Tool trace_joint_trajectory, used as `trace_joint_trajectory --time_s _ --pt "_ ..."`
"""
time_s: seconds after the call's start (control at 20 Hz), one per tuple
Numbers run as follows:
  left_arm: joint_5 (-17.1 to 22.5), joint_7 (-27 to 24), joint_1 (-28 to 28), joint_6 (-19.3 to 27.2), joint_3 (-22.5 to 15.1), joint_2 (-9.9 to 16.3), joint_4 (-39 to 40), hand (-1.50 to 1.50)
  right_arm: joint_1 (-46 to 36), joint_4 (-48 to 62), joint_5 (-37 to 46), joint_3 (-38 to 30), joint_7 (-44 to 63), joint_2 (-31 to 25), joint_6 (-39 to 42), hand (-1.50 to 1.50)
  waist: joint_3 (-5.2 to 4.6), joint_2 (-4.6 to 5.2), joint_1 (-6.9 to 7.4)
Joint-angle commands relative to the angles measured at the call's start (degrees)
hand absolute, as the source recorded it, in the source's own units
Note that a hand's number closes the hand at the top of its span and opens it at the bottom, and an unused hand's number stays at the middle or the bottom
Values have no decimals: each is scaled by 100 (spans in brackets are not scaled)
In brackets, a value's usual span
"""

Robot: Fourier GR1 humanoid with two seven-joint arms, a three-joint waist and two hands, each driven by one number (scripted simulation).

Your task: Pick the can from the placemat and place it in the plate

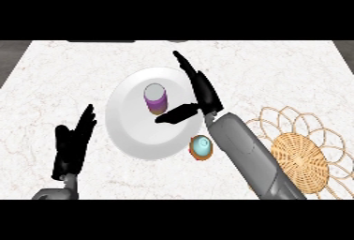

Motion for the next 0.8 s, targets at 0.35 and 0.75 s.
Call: trace_joint_trajectory --time_s 0.35,0.75 --pt "-323 -76 295 134 -196 -316 -177 0 -105 719 -240 378 -619 11 -485 -150 -1 7 41" --pt "-181 41 40 -40 88 -223 -183 0 -232 558 40 400 57 12 -745 -150 -2 -1 9"
